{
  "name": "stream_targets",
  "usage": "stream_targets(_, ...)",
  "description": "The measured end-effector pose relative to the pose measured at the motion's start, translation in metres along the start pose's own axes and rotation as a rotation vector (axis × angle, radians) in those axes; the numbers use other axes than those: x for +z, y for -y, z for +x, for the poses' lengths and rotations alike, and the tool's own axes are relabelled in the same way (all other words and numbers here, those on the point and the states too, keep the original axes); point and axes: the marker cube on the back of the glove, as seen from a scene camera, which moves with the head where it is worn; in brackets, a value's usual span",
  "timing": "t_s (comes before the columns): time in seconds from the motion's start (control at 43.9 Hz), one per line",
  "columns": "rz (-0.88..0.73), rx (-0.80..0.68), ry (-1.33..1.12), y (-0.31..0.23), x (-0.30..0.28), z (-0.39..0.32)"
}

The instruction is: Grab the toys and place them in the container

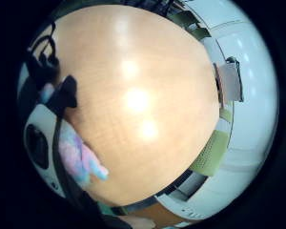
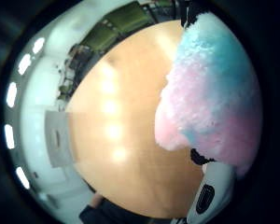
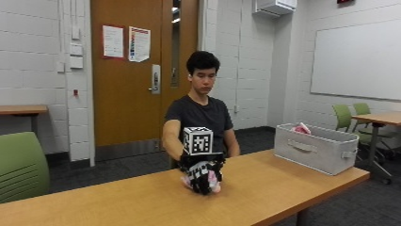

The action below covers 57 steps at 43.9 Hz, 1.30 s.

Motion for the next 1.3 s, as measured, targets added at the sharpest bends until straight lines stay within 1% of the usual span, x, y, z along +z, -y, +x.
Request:
stream_targets(0.114, -0.071, 0.000, -0.022, 0.001, -0.013, -0.009)
stream_targets(0.228, -0.064, -0.016, 0.000, 0.002, -0.040, -0.031)
stream_targets(0.41, 0.057, -0.061, 0.046, -0.013, -0.128, -0.105)
stream_targets(0.501, 0.138, -0.110, 0.053, -0.009, -0.176, -0.143)
stream_targets(0.569, 0.163, -0.144, 0.085, -0.012, -0.211, -0.179)
stream_targets(0.728, 0.229, -0.217, 0.113, -0.026, -0.268, -0.258)
stream_targets(0.911, 0.265, -0.290, 0.104, -0.056, -0.303, -0.364)
stream_targets(1.138, 0.230, -0.387, 0.120, -0.098, -0.307, -0.496)
stream_targets(1.184, 0.212, -0.421, 0.125, -0.109, -0.305, -0.523)
stream_targets(1.229, 0.201, -0.504, 0.129, -0.121, -0.300, -0.547)
stream_targets(1.297, 0.207, -0.788, 0.138, -0.129, -0.291, -0.563)
